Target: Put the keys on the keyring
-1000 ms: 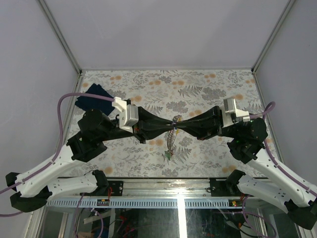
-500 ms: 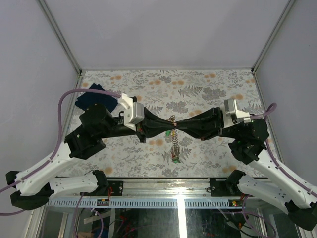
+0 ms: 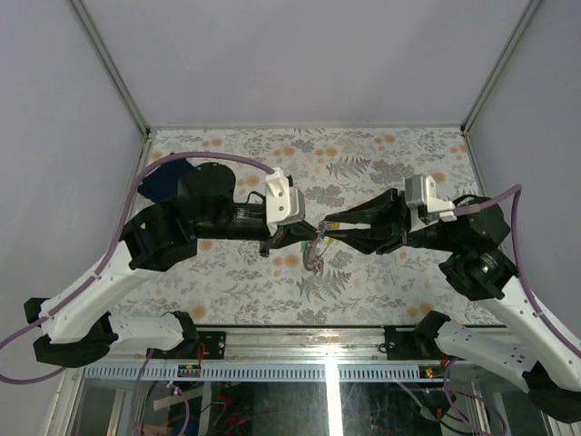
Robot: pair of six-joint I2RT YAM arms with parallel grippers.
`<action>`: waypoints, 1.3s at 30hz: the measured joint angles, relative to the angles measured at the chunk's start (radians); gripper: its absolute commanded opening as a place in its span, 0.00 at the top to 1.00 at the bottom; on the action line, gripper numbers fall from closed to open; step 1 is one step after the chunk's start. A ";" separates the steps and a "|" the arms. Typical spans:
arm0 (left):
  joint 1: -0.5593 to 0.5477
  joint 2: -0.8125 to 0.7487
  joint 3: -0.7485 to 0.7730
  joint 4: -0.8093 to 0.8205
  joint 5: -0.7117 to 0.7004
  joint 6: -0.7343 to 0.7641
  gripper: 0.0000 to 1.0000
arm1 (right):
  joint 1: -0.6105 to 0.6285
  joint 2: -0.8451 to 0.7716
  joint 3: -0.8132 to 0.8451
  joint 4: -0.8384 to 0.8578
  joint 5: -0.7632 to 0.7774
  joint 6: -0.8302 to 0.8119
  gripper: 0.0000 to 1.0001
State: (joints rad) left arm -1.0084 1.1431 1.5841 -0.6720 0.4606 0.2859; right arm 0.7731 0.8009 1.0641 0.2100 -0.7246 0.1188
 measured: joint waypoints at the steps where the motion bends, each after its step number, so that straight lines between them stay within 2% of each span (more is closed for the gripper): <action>1: 0.000 0.015 0.020 -0.029 -0.003 0.014 1.00 | 0.000 0.006 0.018 -0.038 -0.001 -0.013 0.64; 10: 0.000 0.097 0.123 -0.218 -0.035 0.098 1.00 | 0.000 0.088 0.101 -0.275 -0.001 -0.075 0.63; 17: 0.000 0.120 0.145 -0.269 -0.050 0.120 1.00 | 0.000 0.129 0.103 -0.373 -0.004 -0.092 0.66; 23: 0.000 0.123 0.153 -0.274 -0.056 0.126 1.00 | 0.000 0.129 0.103 -0.407 -0.008 -0.112 0.72; 26: 0.000 0.127 0.155 -0.275 -0.057 0.132 1.00 | 0.000 0.129 0.103 -0.417 -0.010 -0.124 0.78; 30: 0.000 0.132 0.159 -0.286 -0.056 0.135 1.00 | 0.000 0.129 0.103 -0.427 -0.008 -0.137 0.98; 33: 0.000 0.136 0.167 -0.289 -0.056 0.139 1.00 | 0.000 0.129 0.103 -0.429 -0.013 -0.142 1.00; 35: 0.000 0.137 0.169 -0.290 -0.054 0.140 0.96 | 0.000 0.127 0.103 -0.429 -0.017 -0.142 1.00; 39: 0.000 0.130 0.165 -0.276 -0.038 0.144 0.79 | 0.000 0.113 0.100 -0.426 -0.018 -0.145 1.00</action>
State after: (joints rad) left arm -1.0084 1.2736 1.7489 -0.9478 0.4229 0.4297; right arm 0.7731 0.9134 1.1641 -0.2165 -0.7429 -0.0261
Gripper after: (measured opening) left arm 0.113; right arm 0.010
